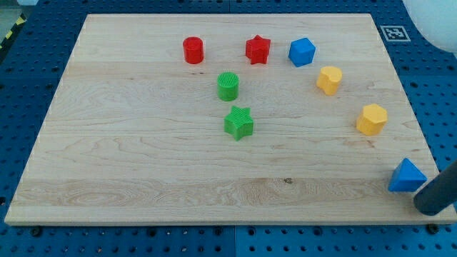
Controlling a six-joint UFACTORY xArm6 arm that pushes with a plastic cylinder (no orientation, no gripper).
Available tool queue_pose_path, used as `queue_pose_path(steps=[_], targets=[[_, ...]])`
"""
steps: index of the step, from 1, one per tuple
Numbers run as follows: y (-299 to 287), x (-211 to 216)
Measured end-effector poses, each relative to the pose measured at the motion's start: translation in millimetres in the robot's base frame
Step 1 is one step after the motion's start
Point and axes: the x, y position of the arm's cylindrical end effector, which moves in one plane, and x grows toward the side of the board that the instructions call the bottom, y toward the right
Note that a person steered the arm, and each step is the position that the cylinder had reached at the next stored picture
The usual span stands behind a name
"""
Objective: Move the blue triangle to the bottom side of the yellow hexagon
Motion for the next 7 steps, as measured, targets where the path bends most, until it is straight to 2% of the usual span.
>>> queue_pose_path(steps=[4, 7], targets=[[-1, -32], [-46, -37]])
